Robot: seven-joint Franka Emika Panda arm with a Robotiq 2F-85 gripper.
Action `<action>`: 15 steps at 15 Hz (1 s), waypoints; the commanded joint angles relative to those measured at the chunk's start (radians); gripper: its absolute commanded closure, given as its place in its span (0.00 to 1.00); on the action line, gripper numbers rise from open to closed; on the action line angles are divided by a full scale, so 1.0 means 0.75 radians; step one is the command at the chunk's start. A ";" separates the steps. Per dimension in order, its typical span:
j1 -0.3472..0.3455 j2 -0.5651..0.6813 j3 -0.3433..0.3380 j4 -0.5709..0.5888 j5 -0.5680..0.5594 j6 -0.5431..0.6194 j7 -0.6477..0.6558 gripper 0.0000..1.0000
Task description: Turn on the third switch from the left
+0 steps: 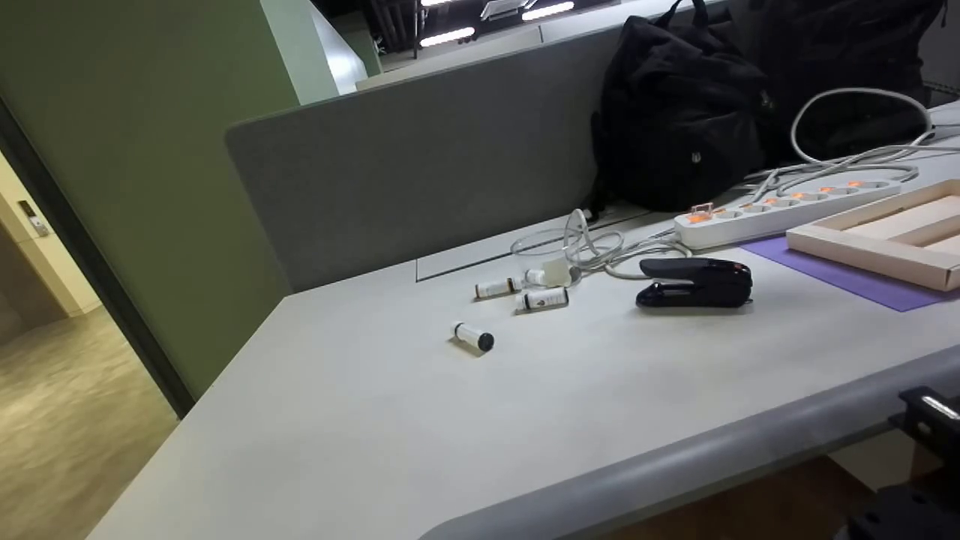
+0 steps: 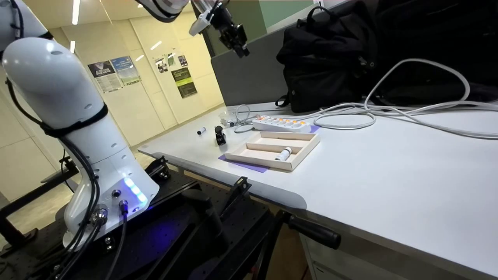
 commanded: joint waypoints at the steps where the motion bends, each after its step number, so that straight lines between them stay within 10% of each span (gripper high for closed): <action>1: 0.015 0.348 -0.066 0.308 0.026 -0.029 -0.030 0.88; 5: 0.060 0.607 -0.107 0.581 0.002 -0.322 0.073 1.00; 15: 0.080 0.676 -0.124 0.578 0.041 -0.263 0.041 1.00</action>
